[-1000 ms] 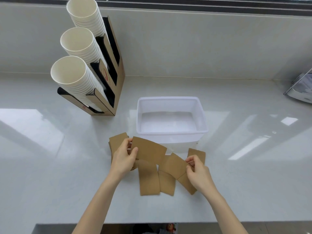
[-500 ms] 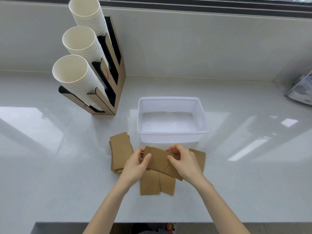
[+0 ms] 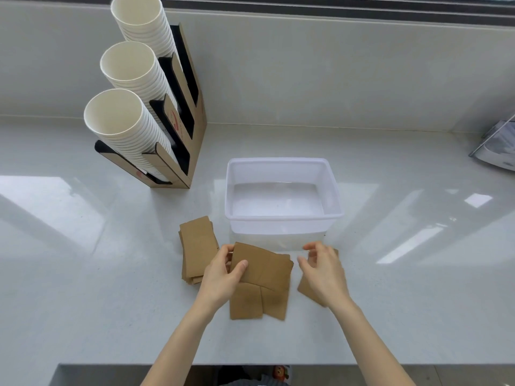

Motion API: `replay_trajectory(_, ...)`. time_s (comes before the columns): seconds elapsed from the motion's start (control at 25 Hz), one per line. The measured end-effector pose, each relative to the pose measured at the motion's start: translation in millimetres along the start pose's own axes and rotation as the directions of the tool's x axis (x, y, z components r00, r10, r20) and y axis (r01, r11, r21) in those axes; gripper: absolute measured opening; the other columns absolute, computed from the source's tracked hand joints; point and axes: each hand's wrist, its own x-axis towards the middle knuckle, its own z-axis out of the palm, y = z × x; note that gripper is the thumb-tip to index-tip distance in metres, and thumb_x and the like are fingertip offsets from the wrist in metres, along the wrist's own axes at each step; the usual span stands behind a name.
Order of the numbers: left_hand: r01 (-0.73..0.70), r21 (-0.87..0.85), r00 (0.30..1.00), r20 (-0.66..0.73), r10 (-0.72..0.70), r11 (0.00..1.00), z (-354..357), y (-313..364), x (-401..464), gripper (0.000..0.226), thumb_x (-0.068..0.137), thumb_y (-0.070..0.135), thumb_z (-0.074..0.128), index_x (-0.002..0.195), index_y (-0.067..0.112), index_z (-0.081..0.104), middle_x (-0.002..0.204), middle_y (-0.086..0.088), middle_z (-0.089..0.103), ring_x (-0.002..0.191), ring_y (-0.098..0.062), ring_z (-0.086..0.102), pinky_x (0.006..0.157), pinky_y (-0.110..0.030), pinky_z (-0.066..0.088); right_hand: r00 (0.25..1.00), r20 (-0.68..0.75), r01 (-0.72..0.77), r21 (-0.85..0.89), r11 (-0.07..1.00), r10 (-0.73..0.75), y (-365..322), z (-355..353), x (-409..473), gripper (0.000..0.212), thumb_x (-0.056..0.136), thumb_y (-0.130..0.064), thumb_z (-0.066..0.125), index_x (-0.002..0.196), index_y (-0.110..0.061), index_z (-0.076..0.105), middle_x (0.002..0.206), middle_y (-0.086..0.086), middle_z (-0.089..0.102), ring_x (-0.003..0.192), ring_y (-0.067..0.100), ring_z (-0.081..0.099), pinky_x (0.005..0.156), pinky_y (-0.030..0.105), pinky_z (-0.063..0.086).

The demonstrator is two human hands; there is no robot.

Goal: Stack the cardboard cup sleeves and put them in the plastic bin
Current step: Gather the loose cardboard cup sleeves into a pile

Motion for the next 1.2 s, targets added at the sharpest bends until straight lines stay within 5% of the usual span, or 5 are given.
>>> replay_trajectory(0.2,-0.018,0.041,0.999,-0.04,0.019,0.999,0,2,0,0.018,0.088,0.014,0.051,0.105,0.016,0.05,0.09,0.013,0.058,0.086,0.0,0.055,0.066,-0.009,0.046,0.947,-0.054,-0.316,-0.331,0.889,0.316,19,5,-1,0.08,0.077,-0.055,0.058,0.126,0.001,0.031,0.127,0.018,0.037,0.12,0.034,0.037,0.099,0.041,0.034)
replay_trajectory(0.6,-0.006,0.05,0.999,-0.04,0.008,0.999,2,2,1,0.017,0.088,0.013,0.051,0.104,0.019,0.049,0.089,0.015,0.057,0.084,0.004,0.054,0.068,-0.012,0.042,0.945,-0.013,-0.322,-0.215,0.922,0.327,17,15,1,0.07,0.073,-0.032,0.068,0.122,-0.002,0.029,0.128,0.018,0.034,0.12,0.035,0.035,0.097,0.039,0.036)
replay_trajectory(0.84,0.015,0.062,0.999,-0.044,-0.012,0.998,2,0,3,0.017,0.089,0.015,0.049,0.106,0.02,0.047,0.09,0.013,0.058,0.086,-0.004,0.056,0.071,-0.017,0.042,0.994,0.093,-0.067,0.035,0.997,0.064,15,6,-10,0.071,0.073,-0.024,0.066,0.131,-0.009,0.027,0.131,0.011,0.028,0.123,0.028,0.03,0.103,0.034,0.032)
replay_trajectory(1.04,0.045,0.049,0.999,-0.021,-0.044,0.998,4,0,4,0.021,0.089,0.017,0.048,0.11,0.018,0.047,0.091,0.009,0.062,0.091,-0.012,0.059,0.082,-0.027,0.047,0.944,0.206,0.25,0.057,0.966,-0.257,0,5,-17,0.062,0.075,-0.019,0.062,0.128,-0.017,0.03,0.115,-0.006,0.022,0.121,0.016,0.031,0.108,0.029,0.032)
replay_trajectory(1.2,0.079,0.006,0.997,0.007,-0.079,0.997,3,2,4,0.022,0.09,0.02,0.048,0.111,0.014,0.048,0.102,0.0,0.064,0.099,-0.014,0.059,0.093,-0.034,0.047,0.905,0.225,0.371,-0.005,0.929,-0.36,-6,4,-17,0.057,0.075,-0.01,0.056,0.126,-0.023,0.035,0.124,-0.003,0.027,0.118,0.016,0.037,0.098,0.022,0.034)
